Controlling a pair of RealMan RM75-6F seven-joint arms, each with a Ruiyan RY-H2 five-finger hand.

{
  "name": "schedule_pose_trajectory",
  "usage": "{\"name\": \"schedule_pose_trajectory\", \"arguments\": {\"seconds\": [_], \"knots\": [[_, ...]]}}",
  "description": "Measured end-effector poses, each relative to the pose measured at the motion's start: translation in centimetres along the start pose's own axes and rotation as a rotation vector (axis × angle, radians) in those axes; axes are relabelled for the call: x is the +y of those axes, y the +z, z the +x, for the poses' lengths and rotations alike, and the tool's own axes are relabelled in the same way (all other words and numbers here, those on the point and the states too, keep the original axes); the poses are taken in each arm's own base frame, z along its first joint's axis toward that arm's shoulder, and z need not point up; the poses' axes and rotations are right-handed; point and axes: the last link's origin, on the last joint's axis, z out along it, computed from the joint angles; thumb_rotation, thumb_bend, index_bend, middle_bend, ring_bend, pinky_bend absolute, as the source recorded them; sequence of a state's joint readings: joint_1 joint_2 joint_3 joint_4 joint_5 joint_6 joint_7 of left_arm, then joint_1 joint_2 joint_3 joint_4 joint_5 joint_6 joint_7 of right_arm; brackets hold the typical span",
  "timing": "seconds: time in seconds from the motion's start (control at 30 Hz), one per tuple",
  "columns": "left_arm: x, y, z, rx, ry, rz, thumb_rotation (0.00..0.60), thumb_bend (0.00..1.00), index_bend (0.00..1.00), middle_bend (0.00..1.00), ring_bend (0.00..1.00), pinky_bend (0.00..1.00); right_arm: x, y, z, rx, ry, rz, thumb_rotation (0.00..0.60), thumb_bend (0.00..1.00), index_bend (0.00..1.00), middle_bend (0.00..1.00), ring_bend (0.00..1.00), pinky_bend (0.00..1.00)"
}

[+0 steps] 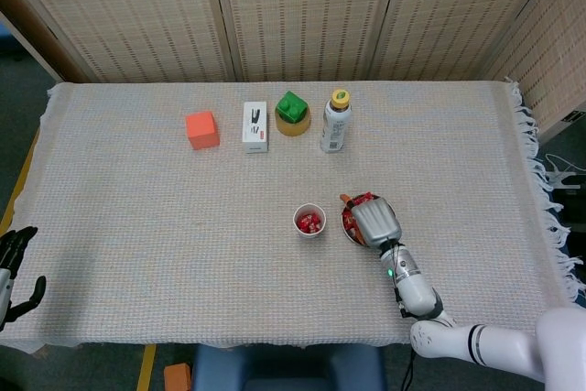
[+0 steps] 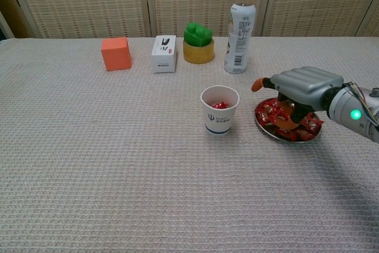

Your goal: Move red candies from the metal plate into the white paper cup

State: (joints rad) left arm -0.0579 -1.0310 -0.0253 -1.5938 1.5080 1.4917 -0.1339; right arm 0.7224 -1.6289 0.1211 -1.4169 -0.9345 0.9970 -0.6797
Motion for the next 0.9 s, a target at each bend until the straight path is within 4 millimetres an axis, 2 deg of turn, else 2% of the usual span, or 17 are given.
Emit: {"name": "schedule_pose_trajectory", "arguments": {"seconds": [0.37, 0.6, 0.9], "knots": [[0.0, 0.0, 0.0, 0.000, -0.002, 0.000, 0.600, 0.48, 0.00, 0.05, 0.00, 0.23, -0.5, 0.4, -0.7, -0.025, -0.026, -0.002, 0.600, 0.25, 0.33, 0.83, 0.85, 1.00], [0.0, 0.0, 0.0, -0.001, 0.000, -0.001, 0.600, 0.48, 0.00, 0.05, 0.00, 0.23, -0.5, 0.6, -1.0, -0.025, -0.038, -0.014, 0.600, 0.25, 0.34, 0.83, 0.85, 1.00], [-0.1, 0.0, 0.0, -0.001, -0.002, -0.002, 0.600, 0.48, 0.00, 0.05, 0.00, 0.23, -0.8, 0.9, -1.4, -0.030, -0.039, -0.009, 0.600, 0.25, 0.40, 0.83, 0.85, 1.00]]}}
